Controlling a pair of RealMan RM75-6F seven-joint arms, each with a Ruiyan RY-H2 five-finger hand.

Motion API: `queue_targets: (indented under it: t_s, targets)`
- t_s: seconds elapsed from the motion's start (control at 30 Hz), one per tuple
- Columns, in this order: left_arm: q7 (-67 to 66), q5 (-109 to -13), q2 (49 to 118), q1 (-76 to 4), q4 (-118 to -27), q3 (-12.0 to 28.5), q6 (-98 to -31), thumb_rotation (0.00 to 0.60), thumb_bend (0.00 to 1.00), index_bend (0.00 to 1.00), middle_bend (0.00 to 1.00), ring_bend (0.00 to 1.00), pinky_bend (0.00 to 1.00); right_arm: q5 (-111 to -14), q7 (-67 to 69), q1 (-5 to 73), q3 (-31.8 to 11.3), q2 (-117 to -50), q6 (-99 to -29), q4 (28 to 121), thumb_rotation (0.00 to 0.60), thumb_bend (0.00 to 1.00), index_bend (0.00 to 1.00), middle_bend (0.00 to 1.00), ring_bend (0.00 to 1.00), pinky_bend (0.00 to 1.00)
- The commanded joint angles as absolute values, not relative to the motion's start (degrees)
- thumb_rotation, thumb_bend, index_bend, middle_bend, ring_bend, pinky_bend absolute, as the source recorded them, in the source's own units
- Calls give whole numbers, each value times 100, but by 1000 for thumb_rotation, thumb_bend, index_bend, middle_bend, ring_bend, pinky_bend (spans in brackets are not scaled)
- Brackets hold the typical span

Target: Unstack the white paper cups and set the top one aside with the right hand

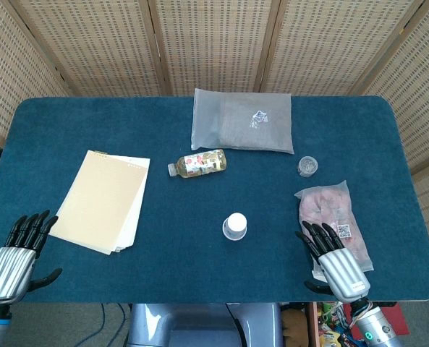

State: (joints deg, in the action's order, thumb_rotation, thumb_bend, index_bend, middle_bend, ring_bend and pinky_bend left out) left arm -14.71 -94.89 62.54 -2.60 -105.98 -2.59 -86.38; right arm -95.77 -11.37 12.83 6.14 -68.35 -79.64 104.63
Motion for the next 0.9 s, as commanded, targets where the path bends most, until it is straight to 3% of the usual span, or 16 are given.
queue_targets:
  t_s: [0.03, 0.6, 0.9]
  targets:
    - [-1474, -9494, 6247, -253, -10605, -257, -8652, 600, 189, 0, 0, 0, 0, -9584, -1141, 1277, 609, -6839, -7939, 10454, 600, 315, 85, 0, 0, 0]
    - [-1360, -9447, 6164, -241, -10607, -263, -8643, 600, 189, 0, 0, 0, 0, -9477, -1350, 1353, 408, -6867, -7709, 10609, 600, 315, 85, 0, 0, 0]
    - [-1409, -9523, 6179, -250, -10679, -252, -8675, 600, 189, 0, 0, 0, 0, -9067, -2179, 2041, -272, -6875, -6944, 11073, 600, 316, 85, 0, 0, 0]
